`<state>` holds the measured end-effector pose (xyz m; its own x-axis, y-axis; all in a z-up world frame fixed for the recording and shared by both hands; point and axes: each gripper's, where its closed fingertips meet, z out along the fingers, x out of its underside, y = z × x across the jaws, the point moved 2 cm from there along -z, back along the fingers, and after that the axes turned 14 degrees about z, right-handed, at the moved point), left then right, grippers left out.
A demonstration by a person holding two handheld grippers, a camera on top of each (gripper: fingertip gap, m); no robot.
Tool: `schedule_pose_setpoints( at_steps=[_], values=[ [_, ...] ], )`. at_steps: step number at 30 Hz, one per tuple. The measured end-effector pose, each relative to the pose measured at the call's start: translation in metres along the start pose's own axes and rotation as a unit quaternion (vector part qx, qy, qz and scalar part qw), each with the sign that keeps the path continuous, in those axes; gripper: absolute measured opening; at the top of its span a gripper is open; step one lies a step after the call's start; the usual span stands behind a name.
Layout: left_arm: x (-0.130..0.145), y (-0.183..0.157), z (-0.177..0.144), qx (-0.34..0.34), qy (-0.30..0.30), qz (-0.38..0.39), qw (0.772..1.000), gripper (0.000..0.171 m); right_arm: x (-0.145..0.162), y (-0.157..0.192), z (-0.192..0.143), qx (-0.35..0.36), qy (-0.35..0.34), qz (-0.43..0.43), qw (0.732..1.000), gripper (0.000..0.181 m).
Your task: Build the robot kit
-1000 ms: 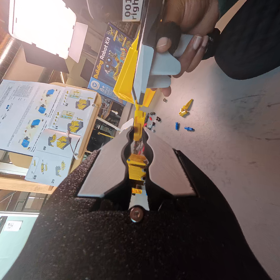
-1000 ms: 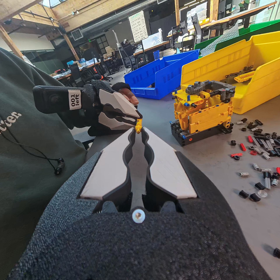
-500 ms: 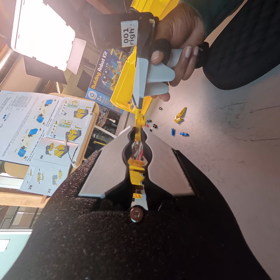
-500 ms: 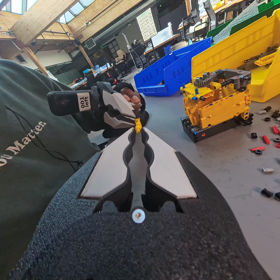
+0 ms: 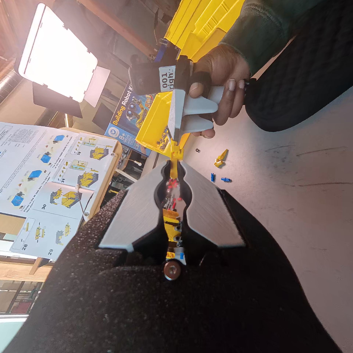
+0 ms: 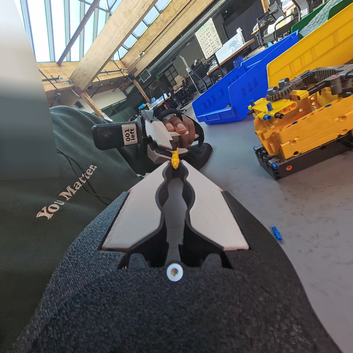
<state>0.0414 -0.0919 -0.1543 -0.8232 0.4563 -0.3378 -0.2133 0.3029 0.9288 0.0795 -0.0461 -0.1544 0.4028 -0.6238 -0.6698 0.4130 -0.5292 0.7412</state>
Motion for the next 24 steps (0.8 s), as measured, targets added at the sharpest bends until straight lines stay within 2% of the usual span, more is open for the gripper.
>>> schedule_pose_setpoints(
  at_steps=[2,3,4,5,7,8,13,15,17,19,21,24],
  values=[
    [-0.007,-0.001,-0.001,0.004,-0.016,-0.001,1.0,0.005,0.002,-0.005,0.002,0.019,0.007,0.002,1.0,0.005],
    [-0.019,-0.004,0.0,0.01,-0.038,0.0,0.999,0.004,0.01,-0.01,0.008,0.033,0.029,-0.001,0.999,0.005],
    [-0.027,-0.005,0.004,0.005,-0.038,0.021,0.999,0.0,0.023,0.002,0.02,-0.005,0.07,-0.012,0.997,0.005],
    [-0.027,0.003,0.007,-0.023,-0.03,0.052,0.998,0.0,0.024,0.01,0.029,-0.009,0.064,-0.04,0.997,0.006],
    [-0.014,0.028,0.001,-0.03,-0.033,-0.025,0.999,0.0,0.008,0.015,0.025,-0.01,0.034,-0.045,0.998,0.005],
    [-0.009,0.034,-0.004,-0.033,-0.039,-0.042,0.998,0.0,0.009,0.004,0.022,0.03,0.043,-0.057,0.997,0.006],
    [0.026,0.03,0.001,0.001,-0.017,-0.178,0.984,0.0,0.016,-0.004,0.021,0.052,0.061,-0.061,0.995,0.006],
    [0.043,0.024,0.005,0.03,-0.005,-0.242,0.97,0.0,0.012,-0.01,0.013,0.077,0.063,-0.077,0.992,0.006],
    [0.054,0.017,0.009,0.067,-0.005,-0.32,0.945,0.001,0.004,-0.018,-0.001,0.103,0.046,-0.073,0.991,0.006],
    [0.059,0.01,0.013,0.096,-0.012,-0.381,0.919,0.009,-0.006,-0.03,-0.018,0.141,0.02,-0.077,0.987,0.006],
    [0.061,0.003,0.017,0.119,-0.01,-0.413,0.903,0.017,-0.019,-0.041,-0.033,0.172,-0.018,-0.066,0.983,0.006],
    [0.06,-0.005,0.02,0.136,-0.011,-0.429,0.893,0.026,-0.029,-0.055,-0.046,0.216,-0.049,-0.076,0.972,0.007]
  ],
)
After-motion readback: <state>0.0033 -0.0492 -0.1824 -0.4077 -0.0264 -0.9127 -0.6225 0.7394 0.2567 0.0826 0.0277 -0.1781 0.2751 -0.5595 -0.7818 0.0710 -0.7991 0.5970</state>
